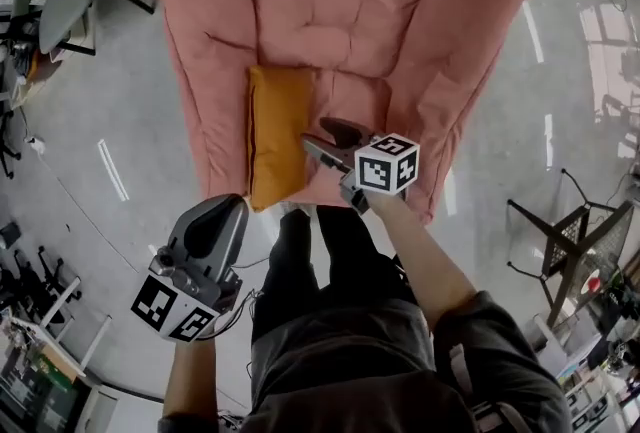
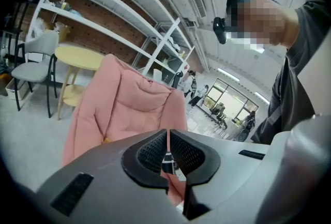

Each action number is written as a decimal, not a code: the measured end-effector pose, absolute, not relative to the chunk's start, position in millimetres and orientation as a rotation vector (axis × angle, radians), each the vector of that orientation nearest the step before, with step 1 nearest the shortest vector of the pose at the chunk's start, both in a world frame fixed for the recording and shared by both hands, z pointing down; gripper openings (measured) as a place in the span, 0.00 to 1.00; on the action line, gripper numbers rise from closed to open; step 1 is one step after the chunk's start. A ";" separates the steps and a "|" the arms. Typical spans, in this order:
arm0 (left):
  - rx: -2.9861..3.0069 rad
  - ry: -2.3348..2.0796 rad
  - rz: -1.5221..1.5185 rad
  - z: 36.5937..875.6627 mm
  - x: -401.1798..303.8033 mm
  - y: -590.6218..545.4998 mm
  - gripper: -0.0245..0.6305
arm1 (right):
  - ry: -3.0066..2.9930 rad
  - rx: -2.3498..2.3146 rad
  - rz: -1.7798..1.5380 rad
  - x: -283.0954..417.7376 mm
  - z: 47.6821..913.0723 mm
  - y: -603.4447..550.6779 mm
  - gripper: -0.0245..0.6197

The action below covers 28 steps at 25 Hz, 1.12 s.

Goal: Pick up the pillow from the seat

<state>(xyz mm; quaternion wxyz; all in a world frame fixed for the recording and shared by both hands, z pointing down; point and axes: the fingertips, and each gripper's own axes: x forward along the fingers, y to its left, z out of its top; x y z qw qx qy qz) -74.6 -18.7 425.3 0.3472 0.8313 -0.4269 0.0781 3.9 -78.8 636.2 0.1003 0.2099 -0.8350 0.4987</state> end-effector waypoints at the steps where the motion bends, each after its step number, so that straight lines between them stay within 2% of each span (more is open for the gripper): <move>1: 2.146 -1.098 0.210 431.4 -78.1 -18.9 0.05 | -2.434 0.616 1.508 -0.9 660.7 -78.7 0.40; 5: 2.110 -1.063 0.230 453.1 -91.5 -15.7 0.05 | -2.310 0.596 1.668 -7.8 749.3 -71.2 0.44; 10: 2.088 -1.014 0.266 473.8 -101.2 -11.7 0.05 | -2.234 0.447 1.821 -16.3 818.3 -57.2 0.48; 14: 2.072 -0.970 0.253 487.3 -111.6 -20.3 0.05 | -2.217 0.298 1.974 -46.2 840.8 -57.4 0.53; 21: 2.075 -0.927 0.247 506.3 -111.6 -21.0 0.05 | -2.303 0.163 2.081 -70.1 846.3 -61.3 0.52; 22: 2.075 -0.923 0.247 507.3 -112.4 -19.1 0.05 | -2.326 0.151 2.076 -69.8 843.1 -62.8 0.51; 25: 2.086 -0.915 0.240 499.7 -116.5 -13.1 0.05 | -2.372 0.158 2.018 -63.4 826.0 -63.3 0.33; 28: 2.122 -0.911 0.216 479.0 -117.0 -12.0 0.05 | -2.394 0.231 1.940 -47.2 801.2 -58.0 0.25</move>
